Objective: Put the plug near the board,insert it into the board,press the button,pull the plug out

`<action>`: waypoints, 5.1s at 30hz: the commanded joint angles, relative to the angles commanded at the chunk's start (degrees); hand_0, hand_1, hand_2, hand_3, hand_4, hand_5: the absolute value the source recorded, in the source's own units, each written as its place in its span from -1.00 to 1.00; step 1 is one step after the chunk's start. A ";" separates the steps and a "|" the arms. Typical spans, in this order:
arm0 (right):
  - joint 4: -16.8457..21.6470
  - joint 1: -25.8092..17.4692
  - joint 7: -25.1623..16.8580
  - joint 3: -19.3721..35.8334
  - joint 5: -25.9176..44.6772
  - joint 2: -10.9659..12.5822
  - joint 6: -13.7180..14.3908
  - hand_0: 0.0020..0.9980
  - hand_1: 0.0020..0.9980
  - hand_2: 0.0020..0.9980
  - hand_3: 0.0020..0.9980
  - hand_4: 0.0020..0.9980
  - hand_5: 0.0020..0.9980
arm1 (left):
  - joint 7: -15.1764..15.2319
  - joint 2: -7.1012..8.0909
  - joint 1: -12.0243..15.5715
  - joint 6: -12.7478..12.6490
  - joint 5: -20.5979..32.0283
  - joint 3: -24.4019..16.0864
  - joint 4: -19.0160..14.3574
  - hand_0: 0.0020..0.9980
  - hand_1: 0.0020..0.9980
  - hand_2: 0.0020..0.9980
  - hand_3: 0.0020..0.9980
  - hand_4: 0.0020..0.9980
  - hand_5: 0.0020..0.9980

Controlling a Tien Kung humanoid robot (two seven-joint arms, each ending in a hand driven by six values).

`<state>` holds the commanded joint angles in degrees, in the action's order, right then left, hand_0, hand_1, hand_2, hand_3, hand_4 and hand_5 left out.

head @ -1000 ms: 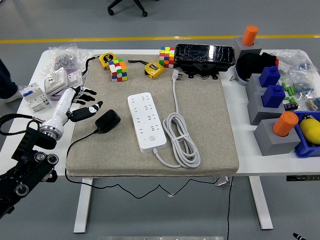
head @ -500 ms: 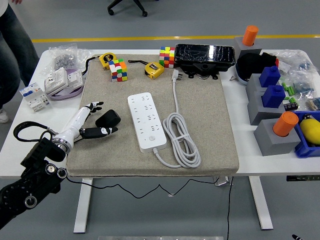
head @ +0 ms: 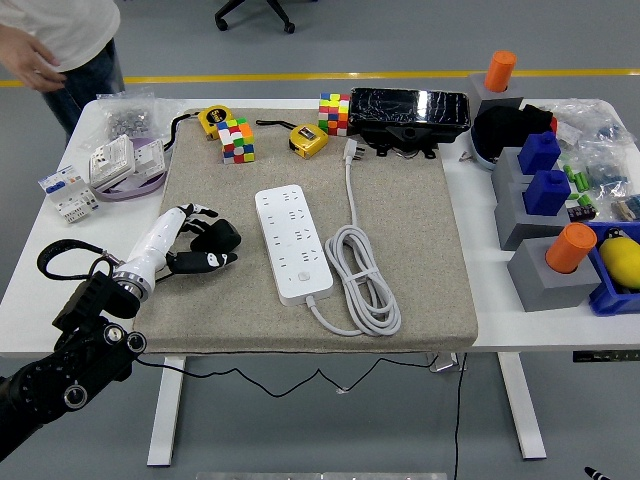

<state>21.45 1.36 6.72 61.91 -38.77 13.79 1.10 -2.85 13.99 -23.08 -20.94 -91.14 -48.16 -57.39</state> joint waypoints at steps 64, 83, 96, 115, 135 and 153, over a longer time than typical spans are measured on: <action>-0.03 0.22 -0.22 -1.53 0.59 0.61 0.26 0.09 0.29 0.33 0.13 0.82 -0.14 | 6.09 -0.13 -6.93 2.04 4.13 8.82 1.11 -0.26 -0.32 -0.17 0.05 0.14 -1.00; 0.02 0.35 -0.28 -1.41 0.57 0.58 0.33 0.09 0.29 0.33 0.13 0.82 -0.14 | 5.95 0.32 -6.98 3.23 2.87 8.37 1.29 -0.25 -0.32 -0.17 0.04 0.15 -1.00; 0.05 0.43 -0.28 -1.58 0.62 0.71 0.34 0.09 0.29 0.33 0.13 0.82 -0.14 | 6.12 0.74 -7.17 4.91 2.80 8.52 1.21 -0.25 -0.32 -0.17 0.05 0.14 -1.00; 0.05 0.31 -0.25 -1.71 0.68 0.75 0.36 0.09 0.29 0.33 0.13 0.82 -0.14 | 6.17 0.64 -7.19 5.95 2.54 8.51 1.59 0.34 0.53 0.50 0.58 1.00 -0.46; 0.02 -0.59 -0.26 -1.03 0.47 0.27 0.33 0.09 0.29 0.33 0.13 0.82 -0.14 | 13.65 1.89 -1.35 -5.53 5.06 5.49 -7.13 0.35 0.52 0.50 0.55 0.96 0.07; 0.49 -0.06 -0.44 -1.26 0.14 0.82 0.48 0.09 0.29 0.33 0.13 0.82 -0.15 | 6.69 4.80 5.98 -9.72 -0.65 9.39 -14.62 0.59 0.69 0.68 0.63 0.84 0.16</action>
<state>21.94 1.30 6.28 60.65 -38.63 14.61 1.58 3.84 18.79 -17.10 -30.65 -91.80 -38.77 -72.01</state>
